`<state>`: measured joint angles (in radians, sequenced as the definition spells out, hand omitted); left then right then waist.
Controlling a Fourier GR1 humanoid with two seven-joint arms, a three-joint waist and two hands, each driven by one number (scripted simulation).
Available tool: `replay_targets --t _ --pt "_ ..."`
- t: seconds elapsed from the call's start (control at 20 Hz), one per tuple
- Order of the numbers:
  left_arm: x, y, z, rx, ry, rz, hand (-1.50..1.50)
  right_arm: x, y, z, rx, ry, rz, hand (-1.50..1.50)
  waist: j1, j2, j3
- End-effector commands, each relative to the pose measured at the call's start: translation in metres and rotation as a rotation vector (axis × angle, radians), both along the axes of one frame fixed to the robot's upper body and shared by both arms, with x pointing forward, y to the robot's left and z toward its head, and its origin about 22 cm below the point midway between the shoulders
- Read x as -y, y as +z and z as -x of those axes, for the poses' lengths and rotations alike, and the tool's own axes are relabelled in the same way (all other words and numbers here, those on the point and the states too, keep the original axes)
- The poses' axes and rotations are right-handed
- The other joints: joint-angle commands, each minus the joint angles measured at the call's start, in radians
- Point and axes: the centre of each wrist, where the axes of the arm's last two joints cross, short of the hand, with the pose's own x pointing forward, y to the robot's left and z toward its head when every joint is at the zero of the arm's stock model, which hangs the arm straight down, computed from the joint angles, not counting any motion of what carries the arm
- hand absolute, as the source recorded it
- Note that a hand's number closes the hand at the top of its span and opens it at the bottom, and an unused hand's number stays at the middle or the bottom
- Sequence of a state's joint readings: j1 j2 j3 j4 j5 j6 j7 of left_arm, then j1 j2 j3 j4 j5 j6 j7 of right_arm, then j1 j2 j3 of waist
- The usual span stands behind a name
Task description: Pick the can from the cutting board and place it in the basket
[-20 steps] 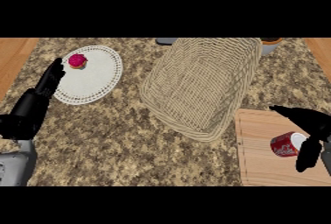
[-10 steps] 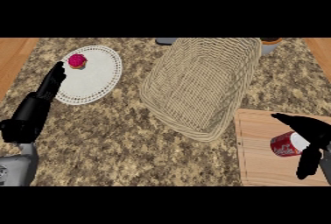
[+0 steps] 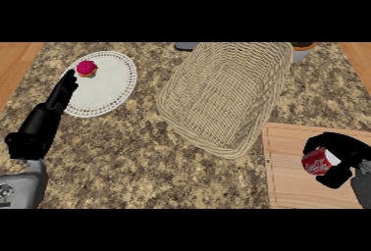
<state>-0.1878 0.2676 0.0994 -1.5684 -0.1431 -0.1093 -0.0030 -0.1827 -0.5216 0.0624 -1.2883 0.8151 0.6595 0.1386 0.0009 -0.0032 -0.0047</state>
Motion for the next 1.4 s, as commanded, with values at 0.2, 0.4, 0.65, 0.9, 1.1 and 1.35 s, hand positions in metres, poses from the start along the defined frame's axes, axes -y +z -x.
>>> replay_targets --t 0.2,0.4,0.65,0.9,1.1,1.35 --pt "0.005 0.004 0.000 0.020 0.008 -0.012 0.00 -0.014 -0.018 0.001 0.026 0.090 0.029 1.50 0.001 0.003 0.005" --pt "-0.001 -0.005 -0.006 0.012 0.001 0.003 0.00 0.002 -0.027 -0.001 0.138 -0.091 0.084 1.50 -0.001 0.004 0.005" --pt "0.009 -0.002 -0.001 0.012 0.020 -0.003 0.00 0.058 -0.017 0.031 0.300 -0.402 0.212 1.50 -0.022 0.001 0.005" --pt "0.018 0.007 -0.003 0.024 0.010 -0.015 0.00 0.048 -0.025 0.042 0.454 -0.441 0.286 1.50 -0.006 0.002 0.005" --pt "-0.010 0.007 -0.010 0.013 0.026 0.000 0.00 0.046 0.014 0.047 0.679 -0.497 0.243 1.50 -0.022 0.001 0.004" --pt "-0.007 -0.004 0.005 -0.012 0.014 -0.007 0.00 0.016 0.076 0.022 1.074 -0.533 -0.108 1.50 -0.024 -0.009 0.004"
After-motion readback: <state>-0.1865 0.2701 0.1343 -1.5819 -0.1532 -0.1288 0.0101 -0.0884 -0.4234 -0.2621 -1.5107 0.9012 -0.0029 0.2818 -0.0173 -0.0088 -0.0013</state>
